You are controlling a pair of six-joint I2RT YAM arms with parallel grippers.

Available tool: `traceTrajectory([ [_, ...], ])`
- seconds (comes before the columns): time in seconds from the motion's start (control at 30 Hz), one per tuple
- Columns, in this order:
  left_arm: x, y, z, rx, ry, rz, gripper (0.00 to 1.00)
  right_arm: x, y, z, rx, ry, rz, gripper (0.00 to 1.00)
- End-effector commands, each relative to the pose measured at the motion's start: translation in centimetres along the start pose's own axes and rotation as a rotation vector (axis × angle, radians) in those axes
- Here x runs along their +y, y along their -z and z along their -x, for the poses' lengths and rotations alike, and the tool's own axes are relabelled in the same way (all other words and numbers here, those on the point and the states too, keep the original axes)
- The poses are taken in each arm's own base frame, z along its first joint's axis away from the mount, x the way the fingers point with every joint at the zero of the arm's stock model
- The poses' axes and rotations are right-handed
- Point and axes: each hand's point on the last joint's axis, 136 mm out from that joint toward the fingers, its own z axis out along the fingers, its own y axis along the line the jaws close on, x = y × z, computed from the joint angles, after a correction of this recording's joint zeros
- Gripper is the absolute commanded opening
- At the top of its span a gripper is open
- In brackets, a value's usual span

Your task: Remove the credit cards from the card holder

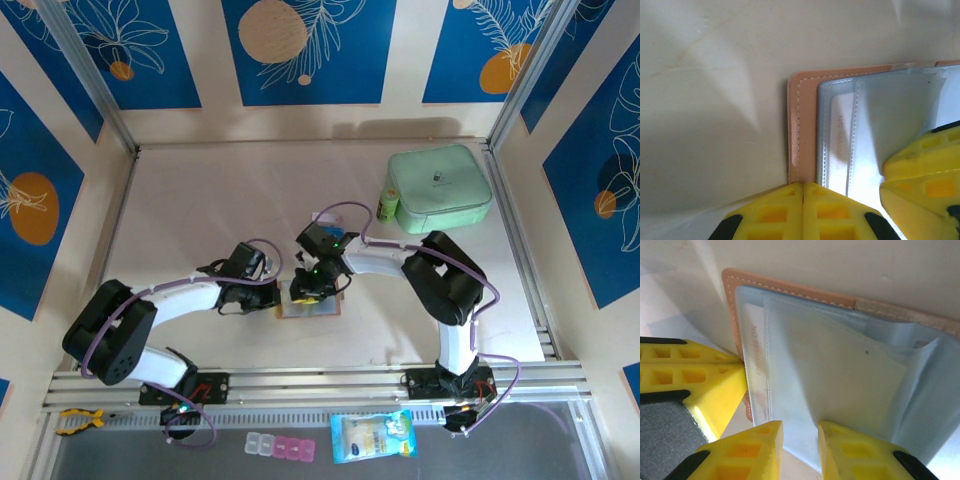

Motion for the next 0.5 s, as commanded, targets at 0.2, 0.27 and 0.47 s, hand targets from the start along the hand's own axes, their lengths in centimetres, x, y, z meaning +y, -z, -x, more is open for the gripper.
traceTrajectory([
  [0.2,1.2,0.6,-0.4,0.016,0.003,0.055,0.00,-1.7,0.7,-1.2,0.020,-0.007,0.024,0.24],
  [0.27,1.0,0.9,-0.1,0.004,-0.001,0.054,0.00,-1.5,0.7,-1.2,0.018,0.003,0.055,0.24],
  [0.47,-0.6,2.3,1.2,-0.060,-0.021,0.006,0.02,-1.8,0.5,-1.6,0.019,0.005,0.109,0.23],
])
